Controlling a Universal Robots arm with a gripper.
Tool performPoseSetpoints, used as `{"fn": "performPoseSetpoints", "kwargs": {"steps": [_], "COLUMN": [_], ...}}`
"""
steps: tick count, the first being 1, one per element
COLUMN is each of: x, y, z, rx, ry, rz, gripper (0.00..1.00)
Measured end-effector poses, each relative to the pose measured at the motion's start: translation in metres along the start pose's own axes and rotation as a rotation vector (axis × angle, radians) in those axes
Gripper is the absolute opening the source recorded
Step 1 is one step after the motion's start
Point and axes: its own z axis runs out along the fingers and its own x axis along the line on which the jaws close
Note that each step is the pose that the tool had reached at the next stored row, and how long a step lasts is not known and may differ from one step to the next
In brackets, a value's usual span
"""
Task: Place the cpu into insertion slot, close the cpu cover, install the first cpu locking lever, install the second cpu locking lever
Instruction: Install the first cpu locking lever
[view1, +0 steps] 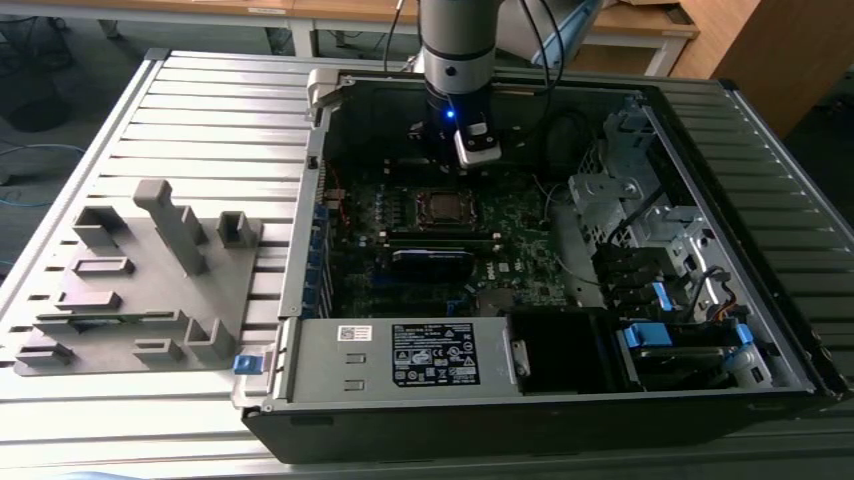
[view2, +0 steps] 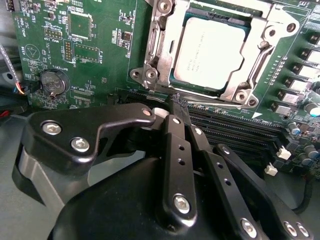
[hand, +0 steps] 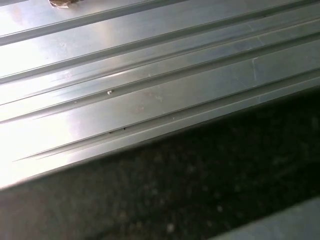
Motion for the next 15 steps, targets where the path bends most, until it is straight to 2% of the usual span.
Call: {"fn": "performPoseSetpoints", "kwargs": {"steps": [15], "x": [0.0008], "y": [0.0019], "z": [0.0008], "rx": [0.0014], "ry": [-0.0010], "rz": [0.011], "gripper": [0.11]}}
